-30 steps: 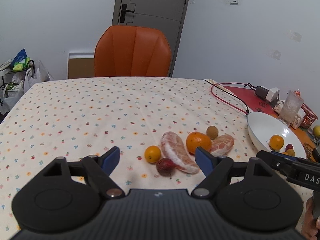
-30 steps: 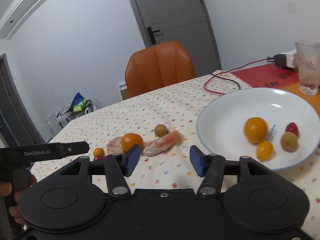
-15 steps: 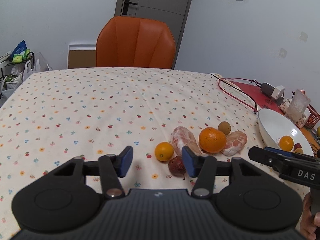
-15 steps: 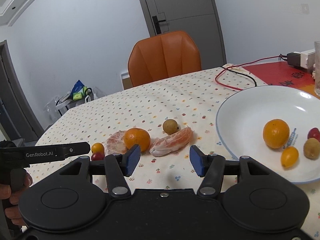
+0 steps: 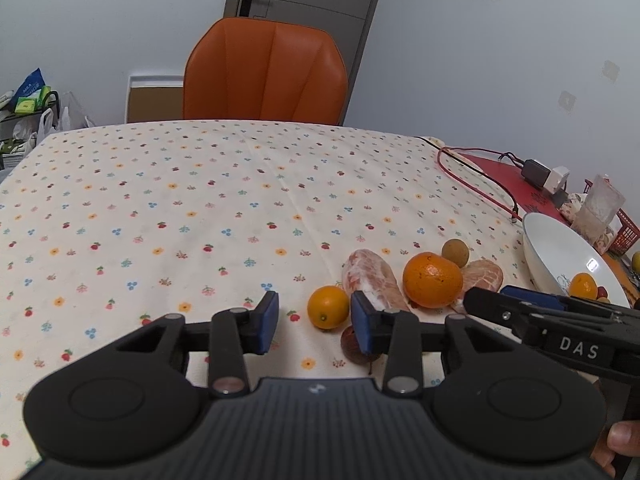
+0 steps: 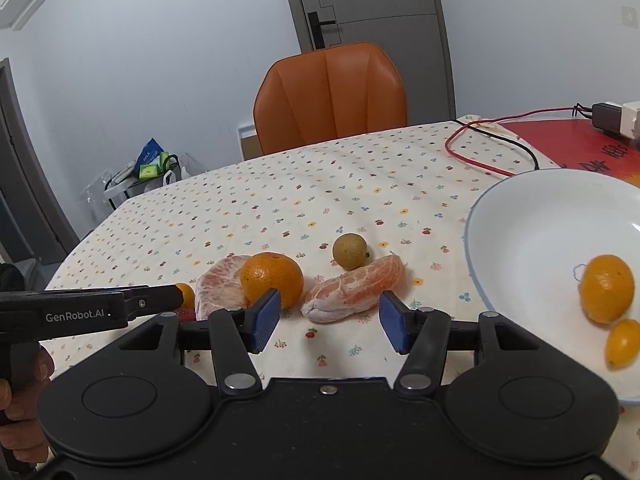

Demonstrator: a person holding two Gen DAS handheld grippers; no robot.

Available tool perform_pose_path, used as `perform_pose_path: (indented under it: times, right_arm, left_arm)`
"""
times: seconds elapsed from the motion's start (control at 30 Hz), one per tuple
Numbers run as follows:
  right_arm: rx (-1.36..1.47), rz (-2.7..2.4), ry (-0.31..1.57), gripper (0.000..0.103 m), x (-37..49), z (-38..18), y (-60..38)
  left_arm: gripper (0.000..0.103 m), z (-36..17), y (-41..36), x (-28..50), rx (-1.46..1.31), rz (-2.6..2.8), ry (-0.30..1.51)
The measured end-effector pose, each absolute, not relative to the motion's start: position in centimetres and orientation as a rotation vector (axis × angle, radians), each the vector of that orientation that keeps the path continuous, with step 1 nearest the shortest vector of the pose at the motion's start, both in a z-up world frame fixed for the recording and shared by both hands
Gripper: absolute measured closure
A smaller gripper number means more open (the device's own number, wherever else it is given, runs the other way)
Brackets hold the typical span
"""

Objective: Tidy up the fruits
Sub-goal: 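Return both tools to the remaining fruits, then grasp a small orange with the left tool while the right tool grasps a pomelo segment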

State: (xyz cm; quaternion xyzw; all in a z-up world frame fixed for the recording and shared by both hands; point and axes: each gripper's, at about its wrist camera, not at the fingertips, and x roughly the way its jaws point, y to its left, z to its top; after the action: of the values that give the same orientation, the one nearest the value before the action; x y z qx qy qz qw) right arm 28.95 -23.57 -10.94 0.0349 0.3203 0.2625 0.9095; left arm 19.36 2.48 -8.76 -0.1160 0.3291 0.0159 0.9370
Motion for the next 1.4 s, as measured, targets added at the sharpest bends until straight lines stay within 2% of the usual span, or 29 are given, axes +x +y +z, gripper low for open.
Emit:
perform_pose_path:
  times: [0.1, 0.2, 0.8, 0.87, 0.97, 1.07, 1.4]
  right_arm:
    - [0.068, 0.546, 0.667, 0.048, 29.2, -11.1, -23.1]
    - [0.062, 0.542, 0.666, 0.048, 29.5, -11.3, -22.8]
    - [0.001, 0.507, 0.672, 0.047, 31.5, -11.9, -21.1]
    - [-0.022, 0.498, 0.669, 0.05, 31.5, -11.9, -20.8]
    - [-0.054, 0.478, 0.666, 0.06, 31.4, -11.9, -20.8]
    - [-0.054, 0.498, 0.671, 0.065, 31.2, -11.9, -21.3]
    - [0.004, 0.506, 0.667, 0.068, 28.9, -11.6, -23.0]
  left_arm:
    - [0.071, -9.2, 2.5, 19.7, -0.247, 0.025, 0.683]
    - [0.081, -9.2, 2.6, 19.7, -0.244, 0.026, 0.679]
    - [0.081, -8.7, 5.4, 18.7, -0.295, 0.067, 0.655]
    - [0.081, -8.7, 5.5, 18.6, -0.298, 0.067, 0.653]
    - [0.081, -8.6, 5.3, 18.4, -0.298, 0.062, 0.647]
    - [0.081, -8.5, 4.9, 18.1, -0.3, 0.053, 0.646]
    - [0.081, -7.6, 3.0, 17.4, -0.262, 0.009, 0.63]
